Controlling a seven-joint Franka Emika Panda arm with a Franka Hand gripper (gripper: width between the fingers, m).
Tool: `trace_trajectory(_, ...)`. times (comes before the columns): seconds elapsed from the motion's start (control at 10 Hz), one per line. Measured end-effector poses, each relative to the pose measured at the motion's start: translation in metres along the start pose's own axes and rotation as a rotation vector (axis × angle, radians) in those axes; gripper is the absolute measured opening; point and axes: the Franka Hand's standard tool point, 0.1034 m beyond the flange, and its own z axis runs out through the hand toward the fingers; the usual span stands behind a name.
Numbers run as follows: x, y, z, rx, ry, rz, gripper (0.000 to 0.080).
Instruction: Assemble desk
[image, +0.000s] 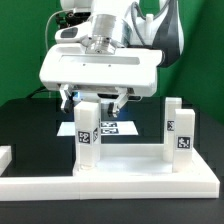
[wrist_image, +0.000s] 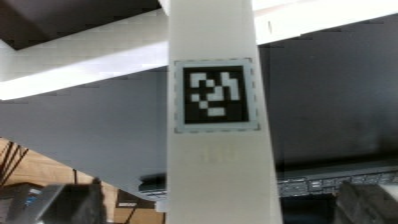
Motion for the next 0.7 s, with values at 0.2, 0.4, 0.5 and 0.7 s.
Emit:
trace_trajectory(0.2,0.019,0.002,-0.016,0.041,-0.119,0.054,0.0649)
trace_trajectory(0.4,0.027,0.008,-0.017,0.049,-0.159,0.081,0.0649)
trace_trajectory(0.5,0.019,0.003,-0.014,0.065,-0.290,0.104,0.0649)
trace_trajectory(0.7,0.016,-0.010,-0.012,0.096,-0.532,0.145,0.0649)
